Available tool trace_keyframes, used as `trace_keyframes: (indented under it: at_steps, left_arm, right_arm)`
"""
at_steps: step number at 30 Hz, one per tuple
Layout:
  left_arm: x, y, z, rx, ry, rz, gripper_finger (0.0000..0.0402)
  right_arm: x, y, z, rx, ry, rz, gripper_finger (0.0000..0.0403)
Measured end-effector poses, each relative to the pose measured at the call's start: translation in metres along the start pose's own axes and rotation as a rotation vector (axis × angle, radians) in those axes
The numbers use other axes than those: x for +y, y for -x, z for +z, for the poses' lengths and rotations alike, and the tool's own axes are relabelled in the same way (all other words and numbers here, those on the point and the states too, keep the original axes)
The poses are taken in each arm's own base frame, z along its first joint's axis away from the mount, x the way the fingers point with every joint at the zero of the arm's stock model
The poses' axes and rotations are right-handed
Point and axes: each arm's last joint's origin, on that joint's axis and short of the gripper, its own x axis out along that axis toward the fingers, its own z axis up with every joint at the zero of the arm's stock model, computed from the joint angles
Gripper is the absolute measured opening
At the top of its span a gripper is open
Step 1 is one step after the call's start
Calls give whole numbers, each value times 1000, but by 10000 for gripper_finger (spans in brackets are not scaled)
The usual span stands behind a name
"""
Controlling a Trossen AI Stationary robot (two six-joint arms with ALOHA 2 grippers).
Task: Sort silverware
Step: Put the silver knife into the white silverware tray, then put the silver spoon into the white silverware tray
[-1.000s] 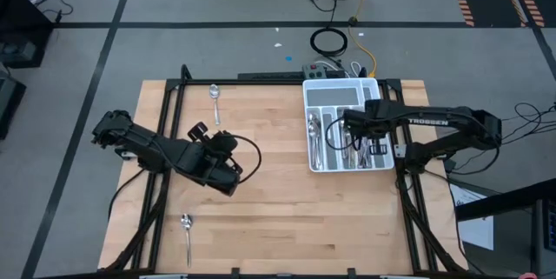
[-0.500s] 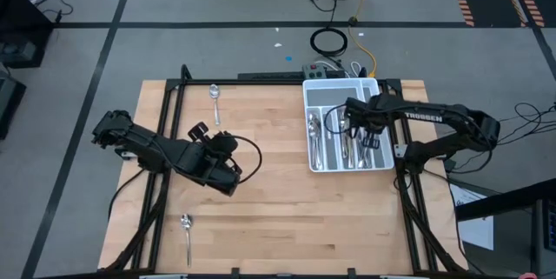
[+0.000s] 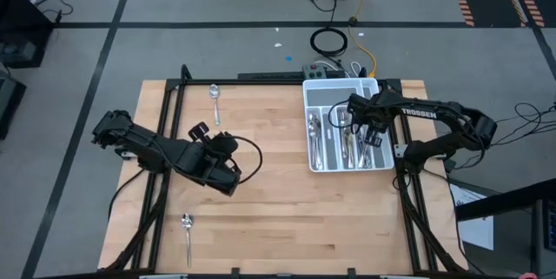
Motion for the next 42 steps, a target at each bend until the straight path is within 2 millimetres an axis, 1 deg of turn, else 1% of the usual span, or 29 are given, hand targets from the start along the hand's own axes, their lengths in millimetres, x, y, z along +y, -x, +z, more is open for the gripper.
trace_keyframes:
  at_steps: [2,5,10,13,17,20,23,25,27,30,33,36,39,42]
  left_arm:
    - [0,0,0,0,0,0,25]
    - [0,0,0,0,-22,0,25]
    - [1,0,0,1,-45,1,25]
    - [1,-1,1,2,-41,2,25]
    - [1,-1,1,1,-47,2,25]
    - [3,-3,3,6,-36,8,25]
    - [9,-12,10,40,33,26,25]
    - [16,-23,16,73,99,52,23]
    - [24,-39,19,136,152,88,17]
    - [39,-69,19,224,199,173,6]
    - [57,-101,18,320,244,252,5]
    - [75,-131,17,394,252,269,4]
    - [95,-157,22,414,260,259,4]
    - [122,-180,30,404,382,245,3]
  right_arm:
    - [2,-8,0,-2,0,2,0]
    - [3,-12,3,-16,15,0,0]
    - [1,-11,13,-116,18,-20,0]
    - [2,-11,16,-149,47,0,0]
    - [1,-11,16,-150,36,-11,0]
    - [-1,-5,15,-167,8,-29,0]
    - [-6,9,14,-212,-34,-23,0]
    - [-11,25,13,-268,-75,10,0]
    - [-16,43,10,-343,-138,48,0]
    - [-23,70,2,-472,-215,104,0]
    - [-28,93,-11,-593,-252,145,0]
    - [-30,108,-26,-679,-274,161,0]
    - [-31,116,-42,-736,-340,174,0]
    - [-31,122,-55,-789,-404,192,3]
